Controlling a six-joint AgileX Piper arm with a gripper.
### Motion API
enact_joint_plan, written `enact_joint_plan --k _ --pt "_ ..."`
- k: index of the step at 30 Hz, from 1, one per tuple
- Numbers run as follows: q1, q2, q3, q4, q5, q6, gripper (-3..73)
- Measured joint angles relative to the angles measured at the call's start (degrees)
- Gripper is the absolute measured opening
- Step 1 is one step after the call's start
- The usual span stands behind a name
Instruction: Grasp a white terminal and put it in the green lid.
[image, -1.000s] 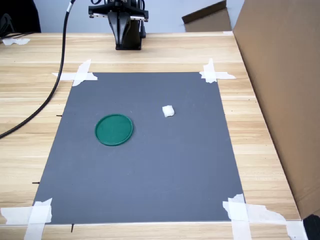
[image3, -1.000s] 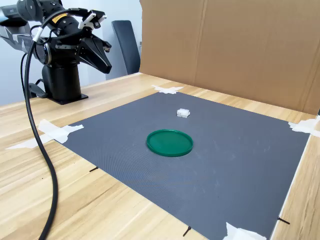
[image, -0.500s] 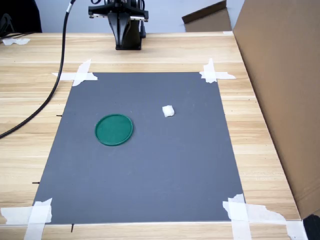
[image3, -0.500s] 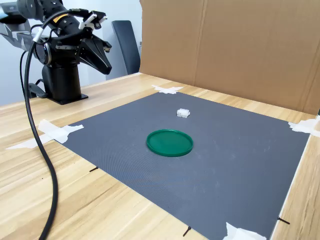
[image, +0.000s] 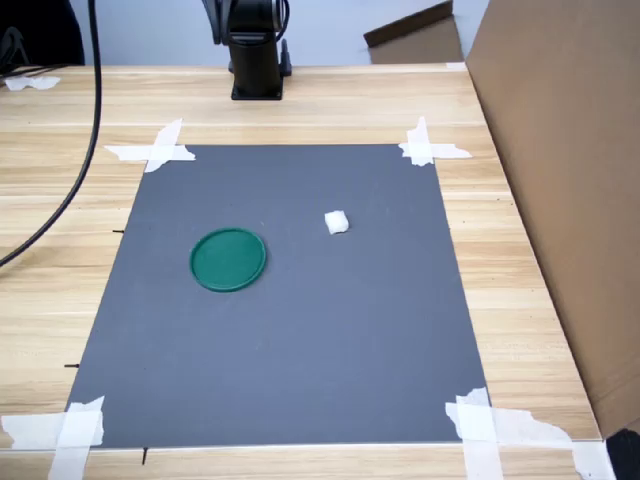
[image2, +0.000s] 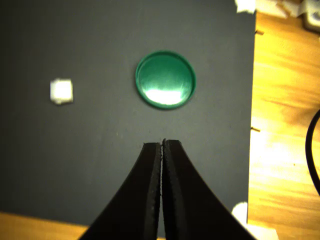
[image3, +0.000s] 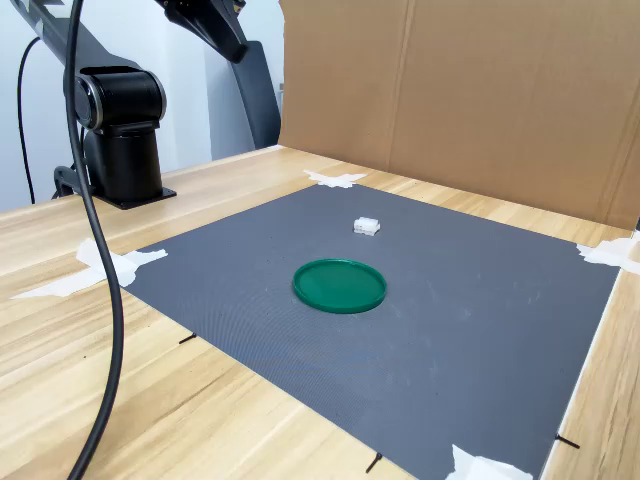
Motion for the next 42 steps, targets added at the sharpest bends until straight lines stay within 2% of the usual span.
enact_joint_plan --k 8,11,14,16,19,22,23,26,31,34,39,40,42 --pt "0.0 11.1 -10.6 0.2 14.7 -6.5 -2.8" --pt "0.0 17.9 -17.2 2.6 21.5 -12.1 -2.8" --pt "0.0 19.8 -18.7 3.5 22.8 -14.9 -2.8" --pt "0.0 25.5 -21.0 4.3 22.6 -24.4 -1.7" --pt "0.0 27.7 -21.0 3.7 20.8 -26.0 0.6" --pt "0.1 31.4 -21.0 2.9 18.6 -26.8 10.2" --pt "0.9 32.6 -21.1 1.7 18.5 -26.8 15.7" --pt "4.8 35.3 -21.1 -1.9 18.1 -25.8 25.7" --pt "13.5 39.8 -22.5 -9.7 14.8 -17.1 47.7" --pt "13.8 40.0 -24.1 -8.7 14.4 -17.2 48.4" --pt "13.8 40.1 -27.1 -1.9 15.6 -24.6 48.4" --pt "13.8 40.2 -28.5 2.2 18.2 -27.5 48.4" --pt "13.8 41.6 -32.6 8.5 24.5 -28.0 48.4"
